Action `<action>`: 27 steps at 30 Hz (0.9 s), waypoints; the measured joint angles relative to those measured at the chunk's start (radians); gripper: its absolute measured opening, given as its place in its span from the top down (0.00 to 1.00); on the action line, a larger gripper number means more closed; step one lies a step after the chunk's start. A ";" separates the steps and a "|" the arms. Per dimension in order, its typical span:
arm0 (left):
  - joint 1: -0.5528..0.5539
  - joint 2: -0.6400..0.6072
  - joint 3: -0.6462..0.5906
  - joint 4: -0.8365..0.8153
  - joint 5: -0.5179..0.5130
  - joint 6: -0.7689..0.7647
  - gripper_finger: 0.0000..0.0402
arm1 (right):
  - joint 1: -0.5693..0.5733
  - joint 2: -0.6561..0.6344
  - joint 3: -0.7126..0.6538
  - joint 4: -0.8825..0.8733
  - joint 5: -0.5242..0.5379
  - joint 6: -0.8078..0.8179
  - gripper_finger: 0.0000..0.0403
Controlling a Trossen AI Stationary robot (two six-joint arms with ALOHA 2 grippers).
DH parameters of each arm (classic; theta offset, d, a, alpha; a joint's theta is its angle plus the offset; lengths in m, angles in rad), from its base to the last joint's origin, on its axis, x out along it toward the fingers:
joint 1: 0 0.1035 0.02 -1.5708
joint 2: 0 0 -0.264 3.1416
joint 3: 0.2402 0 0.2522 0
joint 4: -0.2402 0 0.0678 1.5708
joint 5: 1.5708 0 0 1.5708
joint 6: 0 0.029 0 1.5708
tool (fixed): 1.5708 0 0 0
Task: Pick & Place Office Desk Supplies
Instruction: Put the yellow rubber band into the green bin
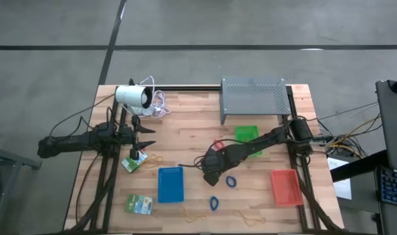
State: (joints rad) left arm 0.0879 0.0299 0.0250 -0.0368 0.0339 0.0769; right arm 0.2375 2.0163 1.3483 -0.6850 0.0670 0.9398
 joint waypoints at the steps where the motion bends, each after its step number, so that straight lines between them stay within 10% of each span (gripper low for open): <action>1: 0.000 0.000 0.000 0.000 0.000 0.000 0.47 | 0.000 0.000 -0.001 0.001 0.000 0.000 0.67; 27: 0.000 0.000 0.000 0.000 0.000 0.000 0.47 | -0.010 -0.009 0.000 -0.018 0.005 -0.035 0.98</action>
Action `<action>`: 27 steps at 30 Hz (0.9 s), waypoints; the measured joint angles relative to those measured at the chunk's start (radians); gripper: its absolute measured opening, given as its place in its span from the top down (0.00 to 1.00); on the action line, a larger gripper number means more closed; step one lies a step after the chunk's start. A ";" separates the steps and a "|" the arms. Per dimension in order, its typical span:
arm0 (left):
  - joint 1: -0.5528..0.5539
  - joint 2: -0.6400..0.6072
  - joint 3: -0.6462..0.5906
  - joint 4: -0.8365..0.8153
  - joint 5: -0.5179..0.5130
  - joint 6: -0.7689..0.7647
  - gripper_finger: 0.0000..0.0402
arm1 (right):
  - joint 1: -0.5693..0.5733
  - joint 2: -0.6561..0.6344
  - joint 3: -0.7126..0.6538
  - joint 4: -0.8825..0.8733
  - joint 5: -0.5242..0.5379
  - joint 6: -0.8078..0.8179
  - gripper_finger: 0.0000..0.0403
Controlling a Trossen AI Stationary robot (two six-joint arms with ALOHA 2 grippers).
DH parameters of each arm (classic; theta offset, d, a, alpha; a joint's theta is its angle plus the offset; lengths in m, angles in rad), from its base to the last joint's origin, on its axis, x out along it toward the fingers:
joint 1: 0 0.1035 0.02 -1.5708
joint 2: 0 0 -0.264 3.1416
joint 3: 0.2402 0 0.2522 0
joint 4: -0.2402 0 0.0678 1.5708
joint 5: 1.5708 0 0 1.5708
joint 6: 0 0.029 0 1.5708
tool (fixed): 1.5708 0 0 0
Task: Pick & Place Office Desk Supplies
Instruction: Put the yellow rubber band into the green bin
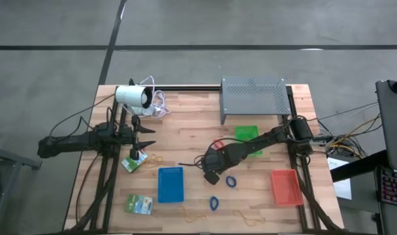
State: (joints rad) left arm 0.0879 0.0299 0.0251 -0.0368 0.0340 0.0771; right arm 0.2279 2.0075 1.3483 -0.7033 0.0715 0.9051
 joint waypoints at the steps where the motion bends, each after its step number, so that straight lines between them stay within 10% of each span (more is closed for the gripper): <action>1: 0.000 0.000 0.000 0.000 0.000 0.000 0.47 | 0.000 -0.004 0.000 -0.001 0.000 0.000 0.98; 27: 0.000 0.006 0.000 0.000 0.000 0.000 0.47 | -0.035 -0.471 0.003 -0.253 0.065 -0.048 0.98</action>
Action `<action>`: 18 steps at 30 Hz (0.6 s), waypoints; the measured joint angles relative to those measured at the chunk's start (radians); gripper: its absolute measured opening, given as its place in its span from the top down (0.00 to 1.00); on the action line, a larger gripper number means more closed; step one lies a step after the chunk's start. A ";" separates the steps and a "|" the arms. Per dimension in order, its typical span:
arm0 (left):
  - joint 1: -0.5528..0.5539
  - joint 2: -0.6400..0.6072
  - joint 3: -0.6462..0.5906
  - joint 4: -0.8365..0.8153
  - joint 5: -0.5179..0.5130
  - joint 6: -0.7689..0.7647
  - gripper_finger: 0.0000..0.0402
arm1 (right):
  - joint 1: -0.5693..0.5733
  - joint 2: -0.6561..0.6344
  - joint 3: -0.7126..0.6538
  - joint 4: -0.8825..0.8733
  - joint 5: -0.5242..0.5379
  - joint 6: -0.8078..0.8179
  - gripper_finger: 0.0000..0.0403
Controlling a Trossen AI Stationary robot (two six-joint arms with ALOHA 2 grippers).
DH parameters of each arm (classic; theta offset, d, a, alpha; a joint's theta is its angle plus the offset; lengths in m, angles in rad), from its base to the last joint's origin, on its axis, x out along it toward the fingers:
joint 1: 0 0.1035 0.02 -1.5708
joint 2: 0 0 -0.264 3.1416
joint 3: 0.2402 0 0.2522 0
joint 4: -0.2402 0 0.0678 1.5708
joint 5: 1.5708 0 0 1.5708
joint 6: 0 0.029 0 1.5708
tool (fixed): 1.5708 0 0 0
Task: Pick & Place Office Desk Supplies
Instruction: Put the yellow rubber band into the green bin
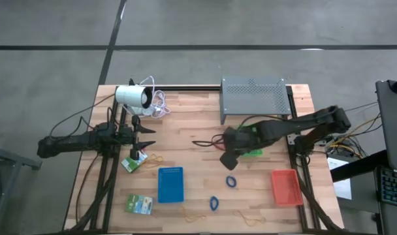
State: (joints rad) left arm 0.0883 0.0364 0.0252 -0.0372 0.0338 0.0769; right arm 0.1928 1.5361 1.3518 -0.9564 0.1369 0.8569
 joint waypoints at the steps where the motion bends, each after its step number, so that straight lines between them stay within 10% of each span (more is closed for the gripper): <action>1: 0.000 0.000 0.000 0.000 0.000 0.000 0.47 | 0.000 -0.017 0.000 -0.017 0.008 0.000 0.98; 18: 0.000 0.000 0.000 0.000 0.000 0.000 0.47 | -0.003 -0.214 -0.001 -0.324 0.124 0.000 0.98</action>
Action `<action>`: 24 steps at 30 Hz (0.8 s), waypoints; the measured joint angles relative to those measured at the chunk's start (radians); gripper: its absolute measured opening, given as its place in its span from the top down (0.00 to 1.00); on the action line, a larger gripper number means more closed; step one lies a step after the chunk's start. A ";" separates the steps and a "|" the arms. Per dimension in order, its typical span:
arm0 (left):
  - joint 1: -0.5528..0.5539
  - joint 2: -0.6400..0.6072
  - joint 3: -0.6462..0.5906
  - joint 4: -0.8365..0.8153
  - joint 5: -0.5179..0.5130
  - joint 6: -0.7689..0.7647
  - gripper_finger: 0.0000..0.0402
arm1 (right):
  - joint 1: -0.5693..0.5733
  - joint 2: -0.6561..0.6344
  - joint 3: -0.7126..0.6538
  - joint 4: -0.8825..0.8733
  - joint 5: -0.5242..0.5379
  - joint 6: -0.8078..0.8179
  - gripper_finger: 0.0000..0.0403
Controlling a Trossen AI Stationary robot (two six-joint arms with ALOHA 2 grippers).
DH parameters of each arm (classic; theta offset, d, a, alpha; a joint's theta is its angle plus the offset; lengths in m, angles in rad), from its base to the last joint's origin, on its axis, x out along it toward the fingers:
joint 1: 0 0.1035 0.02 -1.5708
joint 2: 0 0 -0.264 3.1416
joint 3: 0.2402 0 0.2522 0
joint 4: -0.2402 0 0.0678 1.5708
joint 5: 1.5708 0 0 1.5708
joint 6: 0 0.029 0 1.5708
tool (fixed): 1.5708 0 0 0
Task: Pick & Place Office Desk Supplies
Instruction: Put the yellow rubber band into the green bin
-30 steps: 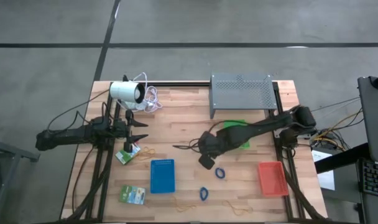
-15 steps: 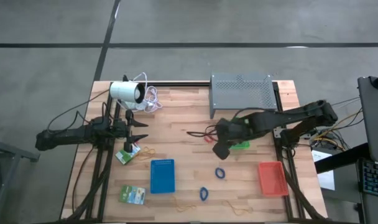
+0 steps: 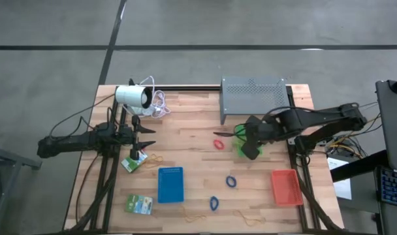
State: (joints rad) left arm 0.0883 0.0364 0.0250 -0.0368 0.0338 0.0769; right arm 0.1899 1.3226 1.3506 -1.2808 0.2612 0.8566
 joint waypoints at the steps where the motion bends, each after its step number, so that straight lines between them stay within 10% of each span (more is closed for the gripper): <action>1: 0.000 0.000 0.000 0.000 0.000 0.000 0.47 | -0.001 -0.009 -0.001 -0.013 0.009 0.000 0.98; 24: 0.000 0.000 0.000 0.000 0.000 0.000 0.47 | -0.156 -0.093 -0.099 -0.044 0.039 -0.190 0.98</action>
State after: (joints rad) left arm 0.0883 0.0364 0.0252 -0.0368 0.0338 0.0770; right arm 0.0338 1.2297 1.2512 -1.3244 0.2999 0.6663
